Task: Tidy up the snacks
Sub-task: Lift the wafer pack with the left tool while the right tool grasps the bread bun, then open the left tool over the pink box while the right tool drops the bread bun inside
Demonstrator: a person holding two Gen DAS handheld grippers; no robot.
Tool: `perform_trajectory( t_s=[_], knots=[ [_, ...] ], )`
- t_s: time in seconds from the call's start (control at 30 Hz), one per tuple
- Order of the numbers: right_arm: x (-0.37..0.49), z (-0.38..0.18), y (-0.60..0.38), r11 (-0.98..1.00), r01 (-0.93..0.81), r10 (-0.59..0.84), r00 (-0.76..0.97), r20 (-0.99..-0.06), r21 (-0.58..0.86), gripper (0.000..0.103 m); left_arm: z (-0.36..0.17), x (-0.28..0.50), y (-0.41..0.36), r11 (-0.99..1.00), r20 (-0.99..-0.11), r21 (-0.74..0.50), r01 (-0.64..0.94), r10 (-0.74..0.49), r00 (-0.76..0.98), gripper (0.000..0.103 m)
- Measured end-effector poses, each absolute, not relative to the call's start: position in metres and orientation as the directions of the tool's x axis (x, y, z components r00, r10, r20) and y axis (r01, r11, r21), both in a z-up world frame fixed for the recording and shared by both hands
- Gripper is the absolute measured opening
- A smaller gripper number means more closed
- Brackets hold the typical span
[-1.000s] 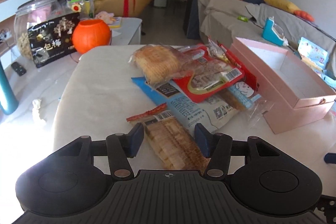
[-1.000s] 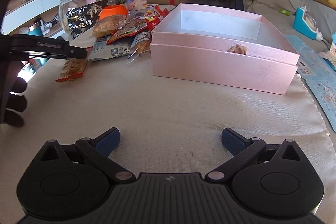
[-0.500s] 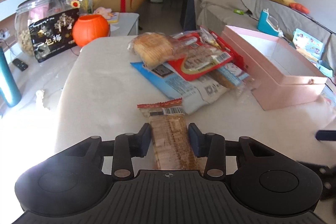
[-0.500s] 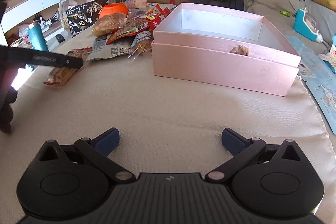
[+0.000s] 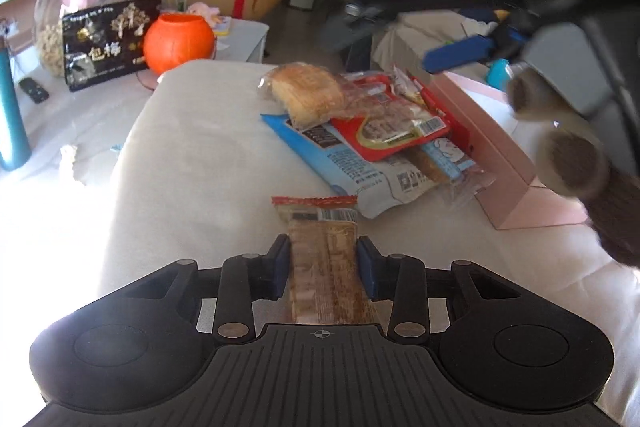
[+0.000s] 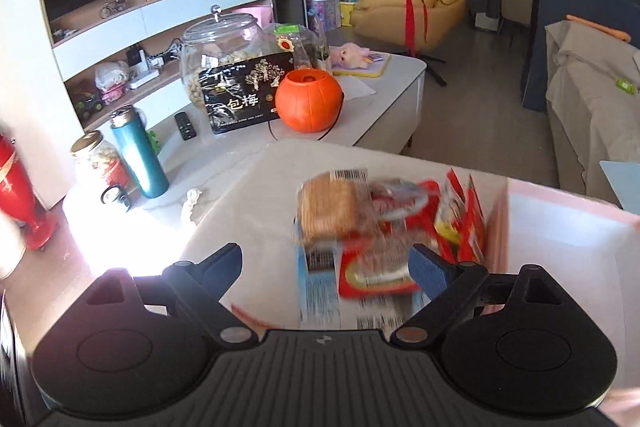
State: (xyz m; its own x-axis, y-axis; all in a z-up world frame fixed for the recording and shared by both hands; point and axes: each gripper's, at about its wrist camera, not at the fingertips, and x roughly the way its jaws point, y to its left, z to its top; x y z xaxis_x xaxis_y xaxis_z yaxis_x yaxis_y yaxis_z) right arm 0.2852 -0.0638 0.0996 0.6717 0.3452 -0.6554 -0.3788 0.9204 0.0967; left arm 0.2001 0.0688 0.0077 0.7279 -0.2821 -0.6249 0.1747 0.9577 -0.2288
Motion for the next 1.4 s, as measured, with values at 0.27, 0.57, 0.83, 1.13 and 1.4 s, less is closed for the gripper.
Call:
perform_trajectory(
  t_s=[0.27, 0.57, 0.83, 1.13, 1.4],
  knots=[
    [0.382, 0.035, -0.005, 0.937, -0.348, 0.224, 0.585, -0.78, 0.008, 0.055, 0.006, 0.21, 0.068, 0.956, -0.627, -0.199, 0.216, -0.294, 0.721, 0.041],
    [0.272, 0.102, -0.081, 0.914, -0.404, 0.312, 0.624, -0.717, 0.047, 0.052, 0.024, 0.173, 0.042, 0.895, -0.608, -0.304, 0.327, -0.446, 0.657, 0.04],
    [0.161, 0.09, -0.19, 0.953, -0.303, 0.187, 0.665, -0.723, -0.032, 0.052, 0.045, 0.136, -0.024, 0.868, -0.628, -0.26, 0.424, -0.486, 0.608, 0.04],
    [0.149, 0.056, -0.254, 0.98, -0.192, 0.168, 0.697, -0.697, 0.045, 0.052, 0.119, 0.227, -0.084, 0.834, -0.469, -0.304, 0.461, -0.552, 0.689, 0.046],
    [0.164, 0.043, -0.268, 0.977, -0.152, 0.214, 0.673, -0.708, 0.15, 0.052, 0.092, 0.263, -0.093, 0.872, -0.503, -0.268, 0.41, -0.49, 0.712, 0.042]
  ],
)
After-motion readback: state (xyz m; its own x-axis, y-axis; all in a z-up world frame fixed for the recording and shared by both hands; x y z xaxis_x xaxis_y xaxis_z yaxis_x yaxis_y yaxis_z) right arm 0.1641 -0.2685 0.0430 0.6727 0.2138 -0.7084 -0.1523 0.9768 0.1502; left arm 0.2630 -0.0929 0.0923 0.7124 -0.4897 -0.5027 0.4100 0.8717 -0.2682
